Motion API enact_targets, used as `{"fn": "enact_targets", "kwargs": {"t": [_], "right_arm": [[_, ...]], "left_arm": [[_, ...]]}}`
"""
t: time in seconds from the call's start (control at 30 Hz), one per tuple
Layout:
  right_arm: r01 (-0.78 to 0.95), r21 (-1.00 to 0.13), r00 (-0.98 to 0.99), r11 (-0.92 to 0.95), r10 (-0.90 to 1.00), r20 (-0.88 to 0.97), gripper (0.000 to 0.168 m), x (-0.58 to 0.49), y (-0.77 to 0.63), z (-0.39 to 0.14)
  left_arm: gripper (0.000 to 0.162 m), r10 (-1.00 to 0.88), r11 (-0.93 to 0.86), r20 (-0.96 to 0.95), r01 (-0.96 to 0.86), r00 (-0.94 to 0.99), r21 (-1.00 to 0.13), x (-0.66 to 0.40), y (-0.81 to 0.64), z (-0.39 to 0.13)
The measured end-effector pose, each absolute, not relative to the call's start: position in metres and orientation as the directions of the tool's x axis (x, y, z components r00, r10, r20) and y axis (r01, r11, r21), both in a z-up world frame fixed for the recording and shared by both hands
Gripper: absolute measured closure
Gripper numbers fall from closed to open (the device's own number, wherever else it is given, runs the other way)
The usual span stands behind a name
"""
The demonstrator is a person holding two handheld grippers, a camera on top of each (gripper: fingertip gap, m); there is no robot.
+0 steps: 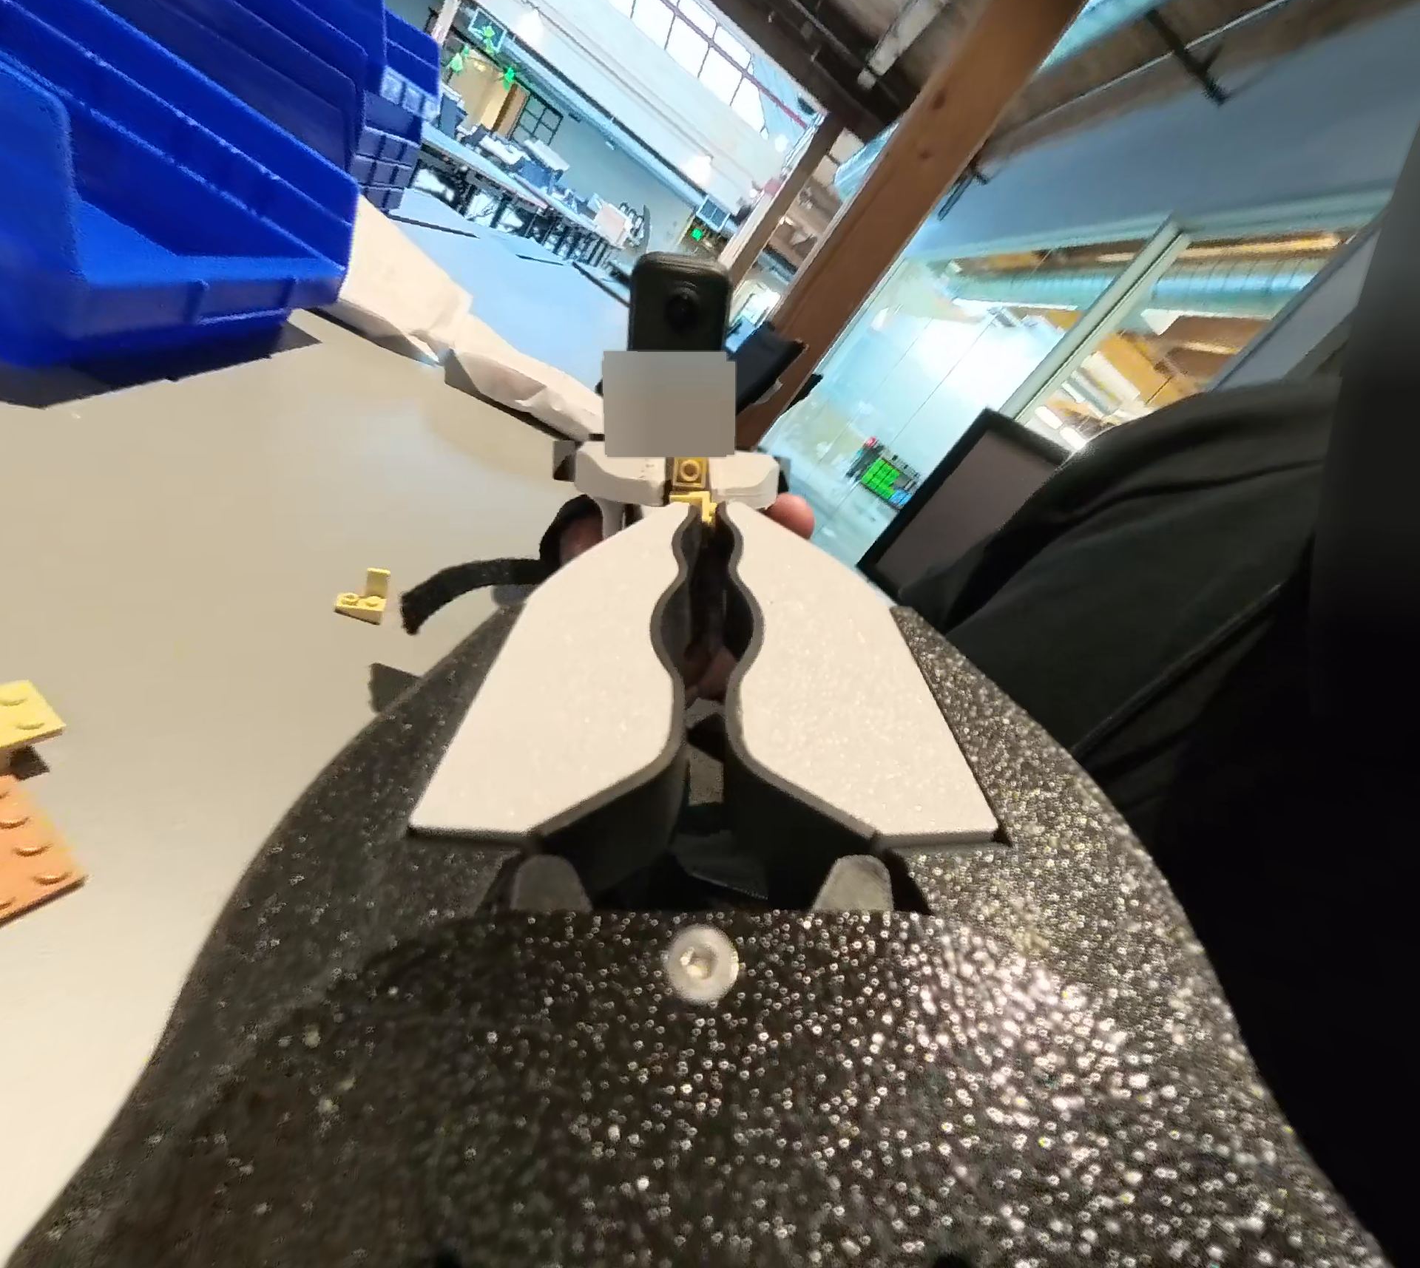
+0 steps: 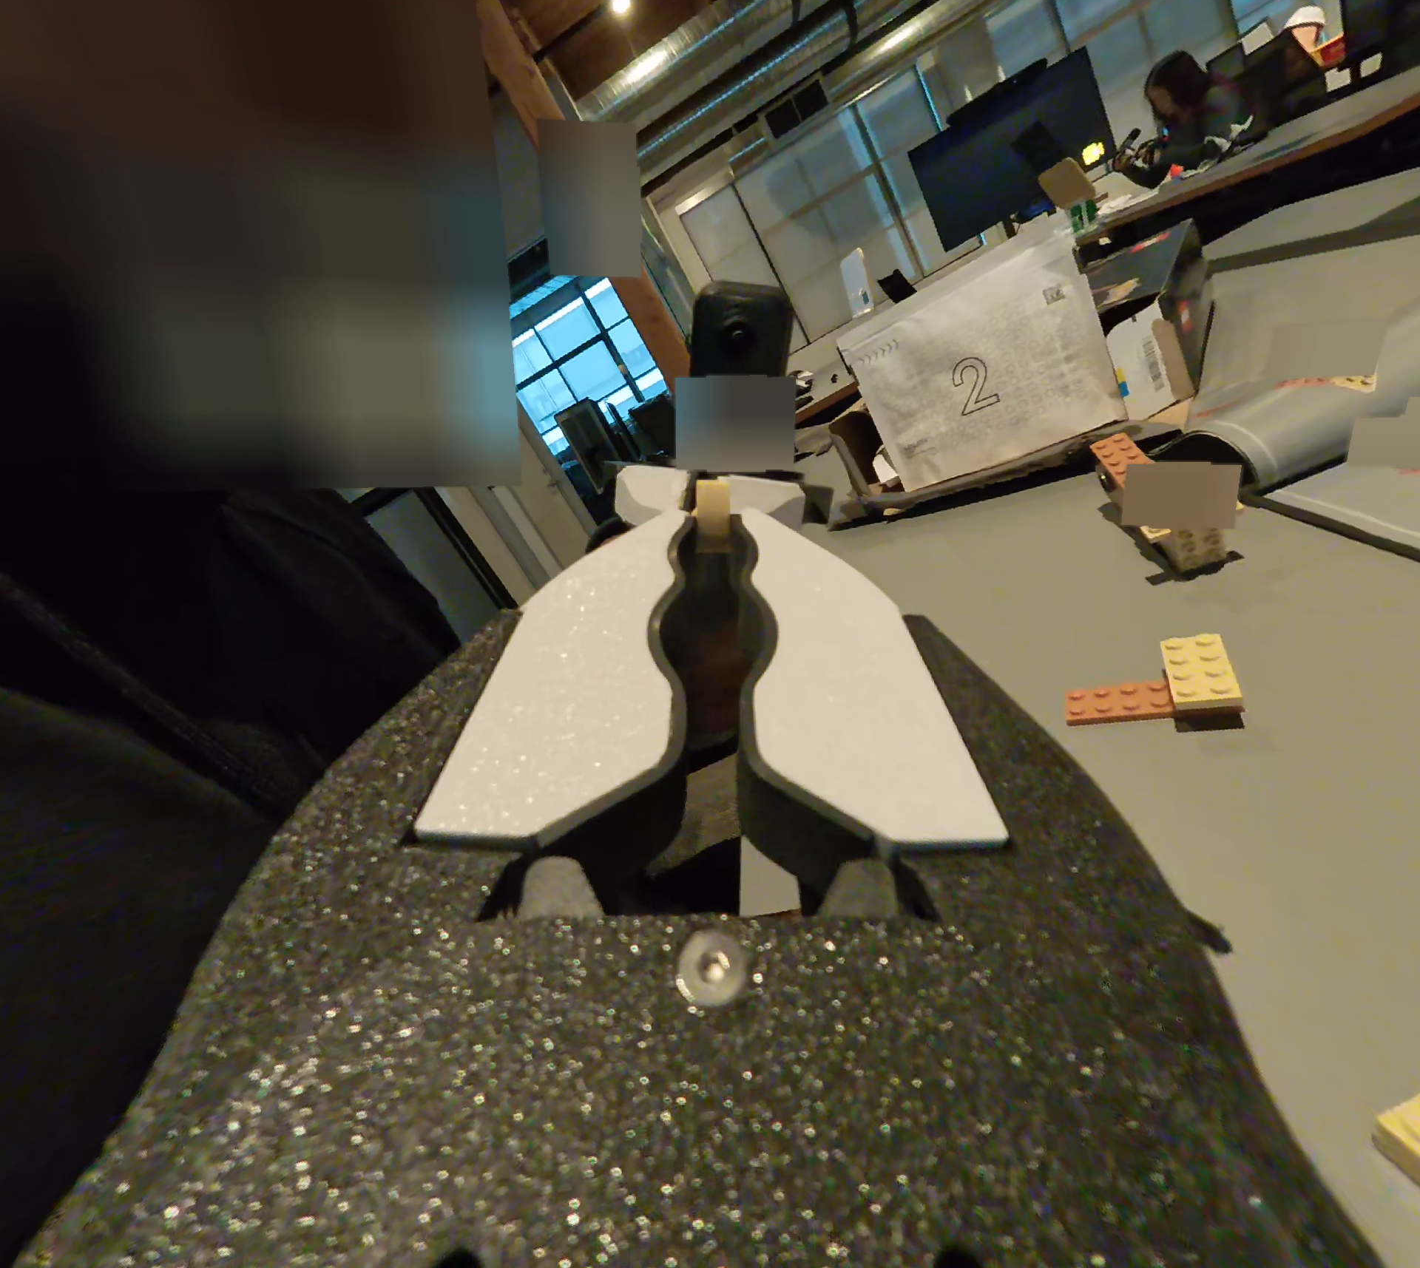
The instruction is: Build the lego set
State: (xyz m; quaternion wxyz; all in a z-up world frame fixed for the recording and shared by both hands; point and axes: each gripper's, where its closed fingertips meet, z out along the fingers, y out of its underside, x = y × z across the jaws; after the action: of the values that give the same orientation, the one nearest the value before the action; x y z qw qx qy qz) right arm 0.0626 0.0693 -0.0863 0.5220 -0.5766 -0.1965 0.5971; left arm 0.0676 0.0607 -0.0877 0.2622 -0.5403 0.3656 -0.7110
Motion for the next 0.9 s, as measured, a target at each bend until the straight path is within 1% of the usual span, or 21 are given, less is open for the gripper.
{"fn": "enact_targets", "kwargs": {"t": [0.57, 0.9], "right_arm": [[-0.412, -0.788, 0.185, -0.457, 0.805, -0.563, 0.157, 0.0633, 0.0723, -0.0910], [-0.398, -0.803, 0.232, -0.443, 0.799, -0.555, 0.155, 0.0633, 0.0745, -0.0938]], "left_arm": [[0.159, -0.709, -0.670, 0.643, -0.009, -0.290, -0.742, 0.0720, 0.0631, -0.0933], [0.160, -0.726, -0.660, 0.635, 0.007, -0.263, -0.751, 0.0728, 0.0660, -0.0961]]}}
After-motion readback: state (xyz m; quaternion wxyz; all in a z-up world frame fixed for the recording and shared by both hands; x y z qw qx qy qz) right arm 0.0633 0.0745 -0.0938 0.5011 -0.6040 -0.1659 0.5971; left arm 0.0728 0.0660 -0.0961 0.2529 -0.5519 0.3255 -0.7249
